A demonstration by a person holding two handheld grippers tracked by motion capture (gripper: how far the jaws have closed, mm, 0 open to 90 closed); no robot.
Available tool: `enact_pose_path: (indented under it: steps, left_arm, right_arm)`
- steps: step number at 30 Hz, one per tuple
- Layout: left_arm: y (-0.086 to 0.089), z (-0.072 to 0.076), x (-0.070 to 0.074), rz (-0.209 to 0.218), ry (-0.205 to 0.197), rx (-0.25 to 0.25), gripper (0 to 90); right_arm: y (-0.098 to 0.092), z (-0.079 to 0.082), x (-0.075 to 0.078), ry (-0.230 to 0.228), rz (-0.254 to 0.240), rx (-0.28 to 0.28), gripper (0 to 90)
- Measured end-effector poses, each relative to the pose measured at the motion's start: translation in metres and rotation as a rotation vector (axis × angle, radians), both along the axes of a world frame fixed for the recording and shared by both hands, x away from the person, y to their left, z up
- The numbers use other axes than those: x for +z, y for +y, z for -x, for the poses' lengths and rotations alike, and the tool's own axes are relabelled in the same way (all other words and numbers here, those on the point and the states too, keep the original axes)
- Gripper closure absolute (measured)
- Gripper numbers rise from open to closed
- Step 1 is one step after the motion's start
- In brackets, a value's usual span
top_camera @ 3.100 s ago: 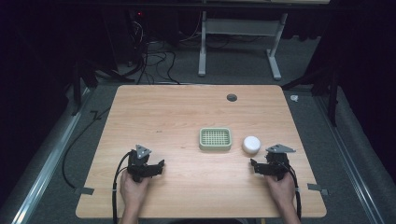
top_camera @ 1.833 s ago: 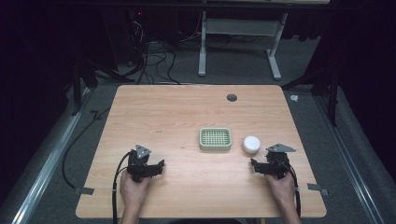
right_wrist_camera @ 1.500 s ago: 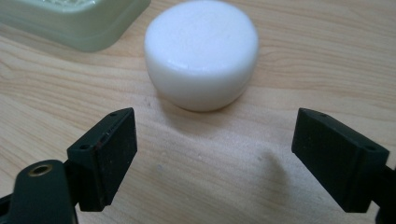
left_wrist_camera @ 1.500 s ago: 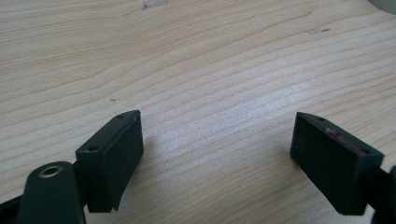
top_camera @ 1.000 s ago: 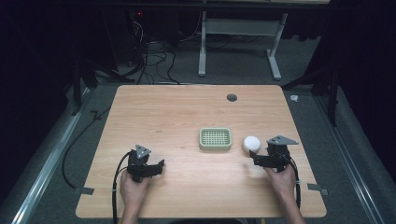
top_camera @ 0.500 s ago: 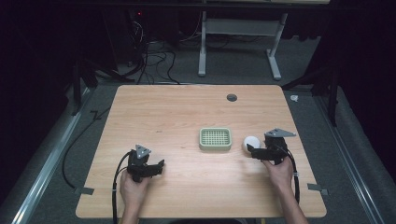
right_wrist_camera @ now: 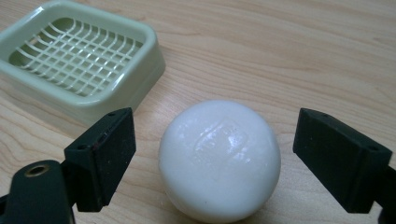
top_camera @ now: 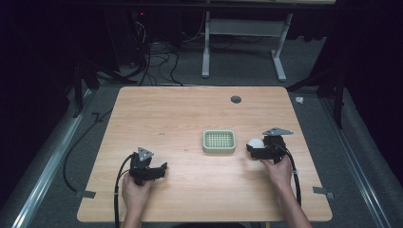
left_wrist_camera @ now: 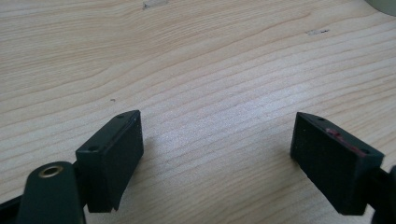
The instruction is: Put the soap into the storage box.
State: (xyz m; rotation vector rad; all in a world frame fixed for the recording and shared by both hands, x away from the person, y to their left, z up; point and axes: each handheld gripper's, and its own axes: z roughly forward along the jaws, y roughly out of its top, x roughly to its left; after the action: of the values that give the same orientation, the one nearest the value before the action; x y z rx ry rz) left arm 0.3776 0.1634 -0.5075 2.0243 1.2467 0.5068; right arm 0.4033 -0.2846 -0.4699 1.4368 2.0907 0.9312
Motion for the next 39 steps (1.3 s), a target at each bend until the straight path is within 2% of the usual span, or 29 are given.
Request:
enact_pose_path:
  steps: [18, 32, 39]
  left_arm:
    - [0.000, 0.000, 0.000, -0.001, 0.002, 0.003, 17.6]
    - [0.000, 0.000, 0.000, 0.000, 0.001, 0.006, 17.6]
    - [0.000, 0.000, 0.000, 0.000, 0.000, 0.006, 17.6]
  right_arm:
    - [0.002, -0.009, -0.015, 0.068, 0.035, -0.008, 14.9]
    - [0.004, -0.009, -0.018, 0.093, 0.065, -0.006, 23.7]
    - [0.005, -0.009, -0.019, 0.090, 0.069, -0.002, 23.9]
